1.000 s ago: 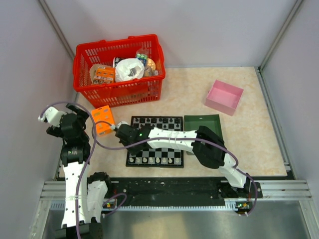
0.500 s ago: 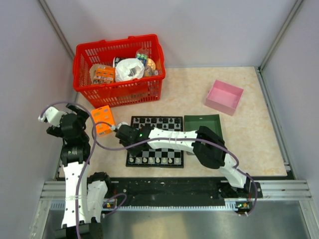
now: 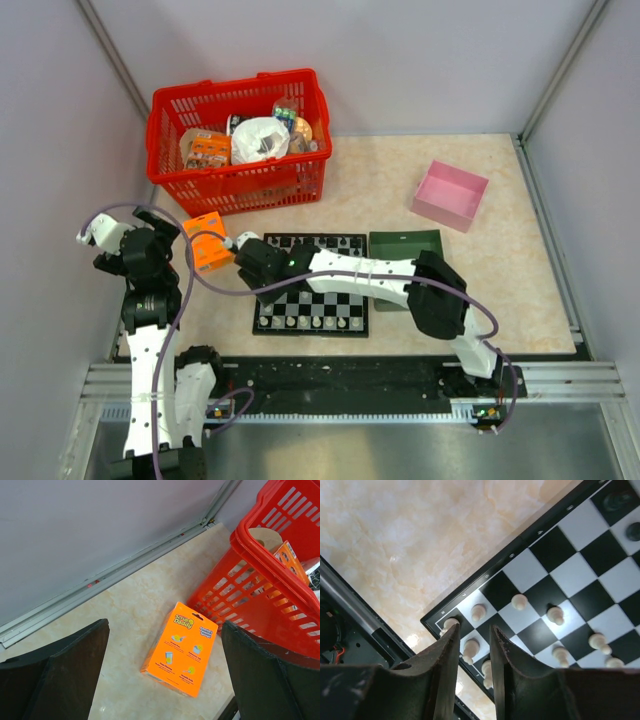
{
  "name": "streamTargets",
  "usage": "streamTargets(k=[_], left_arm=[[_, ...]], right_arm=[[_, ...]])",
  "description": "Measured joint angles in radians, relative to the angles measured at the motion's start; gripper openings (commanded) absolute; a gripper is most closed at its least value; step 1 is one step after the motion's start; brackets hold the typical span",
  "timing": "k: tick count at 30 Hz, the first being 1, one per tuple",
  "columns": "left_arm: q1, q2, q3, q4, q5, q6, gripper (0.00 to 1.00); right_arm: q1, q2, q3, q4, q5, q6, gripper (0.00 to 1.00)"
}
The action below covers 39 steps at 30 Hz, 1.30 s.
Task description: Set up the chess pieces on the board
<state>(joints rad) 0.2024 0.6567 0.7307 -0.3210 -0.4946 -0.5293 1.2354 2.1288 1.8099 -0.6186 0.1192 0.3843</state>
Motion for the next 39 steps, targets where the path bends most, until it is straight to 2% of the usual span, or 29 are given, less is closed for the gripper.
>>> streamTargets(k=[13, 28, 35, 39], left_arm=[[0.000, 0.000, 0.000, 0.000, 0.000, 0.000, 0.99], [0.000, 0.000, 0.000, 0.000, 0.000, 0.000, 0.99], [0.000, 0.000, 0.000, 0.000, 0.000, 0.000, 0.99], [0.000, 0.000, 0.000, 0.000, 0.000, 0.000, 0.99]], right_arm=[[-0.106, -0.034, -0.010, 0.009, 0.018, 0.001, 0.33], [-0.105, 0.053, -0.008, 0.008, -0.023, 0.000, 0.34], [-0.105, 0.071, -0.007, 0.009, -0.040, 0.001, 0.29], [-0.105, 0.072, -0.007, 0.009, -0.043, 0.001, 0.22]])
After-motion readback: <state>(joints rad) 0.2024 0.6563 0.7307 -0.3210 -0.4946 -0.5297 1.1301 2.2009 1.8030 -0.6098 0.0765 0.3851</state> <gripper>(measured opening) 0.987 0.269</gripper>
